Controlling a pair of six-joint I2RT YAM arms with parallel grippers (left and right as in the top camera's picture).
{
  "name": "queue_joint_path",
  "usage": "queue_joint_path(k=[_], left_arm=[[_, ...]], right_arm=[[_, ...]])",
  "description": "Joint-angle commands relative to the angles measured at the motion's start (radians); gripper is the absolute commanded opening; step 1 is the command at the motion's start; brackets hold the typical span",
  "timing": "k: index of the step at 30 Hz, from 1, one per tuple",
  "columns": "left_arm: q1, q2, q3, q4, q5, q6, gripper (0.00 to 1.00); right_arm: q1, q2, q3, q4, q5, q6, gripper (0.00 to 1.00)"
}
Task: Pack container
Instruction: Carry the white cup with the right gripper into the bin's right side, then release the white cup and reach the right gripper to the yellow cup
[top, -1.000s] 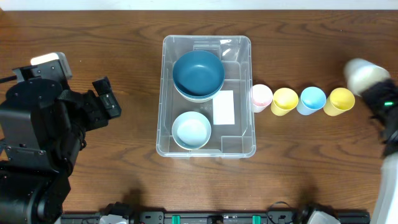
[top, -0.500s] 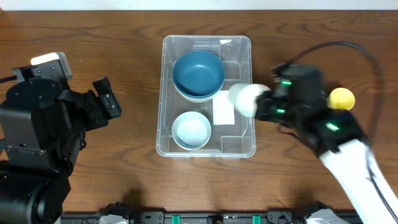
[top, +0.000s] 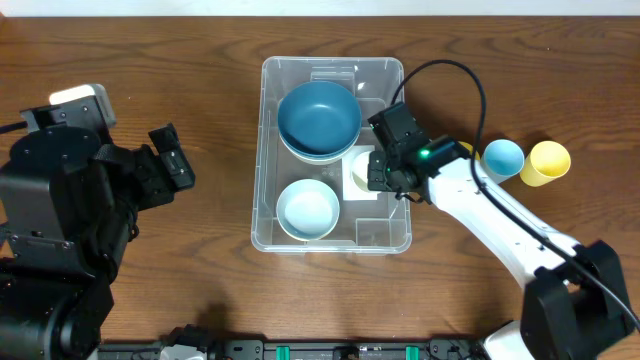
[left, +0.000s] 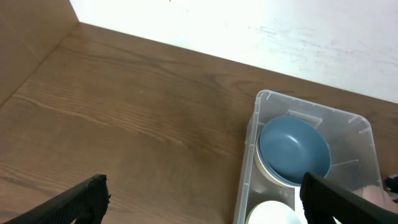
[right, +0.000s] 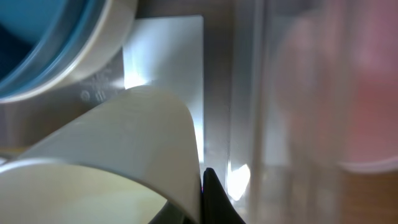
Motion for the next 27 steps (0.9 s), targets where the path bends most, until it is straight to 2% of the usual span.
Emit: queue_joint_path(k=[1, 3, 10, 12, 16, 19, 21, 27], left_arm=[[0.003, 0.0, -0.002, 0.0, -0.012, 0.002, 0.98], [0.003, 0.0, -0.002, 0.0, -0.012, 0.002, 0.98], [0.003, 0.0, -0.002, 0.0, -0.012, 0.002, 0.98], [0.003, 0.0, -0.002, 0.0, -0.012, 0.002, 0.98], [0.003, 0.0, -0.002, 0.0, -0.012, 0.002, 0.98], [0.003, 0.0, -0.002, 0.0, -0.012, 0.002, 0.98], [0.003, 0.0, -0.002, 0.0, -0.012, 0.002, 0.98], [0.003, 0.0, -0.002, 0.0, -0.012, 0.002, 0.98]], right_arm=[[0.016, 0.027, -0.001, 0.033, 0.027, -0.04, 0.09], [0.016, 0.031, -0.001, 0.064, 0.023, -0.056, 0.25], [0.014, -0.018, 0.019, 0.12, -0.01, -0.126, 0.36], [0.009, -0.062, 0.026, 0.113, -0.008, -0.15, 0.44], [-0.056, -0.219, 0.042, 0.061, 0.079, -0.151, 0.68], [-0.166, -0.351, 0.042, 0.038, 0.159, -0.151, 0.78], [-0.263, -0.415, 0.042, 0.027, 0.188, -0.151, 0.81], [-0.642, -0.46, 0.04, -0.008, 0.119, -0.151, 0.82]])
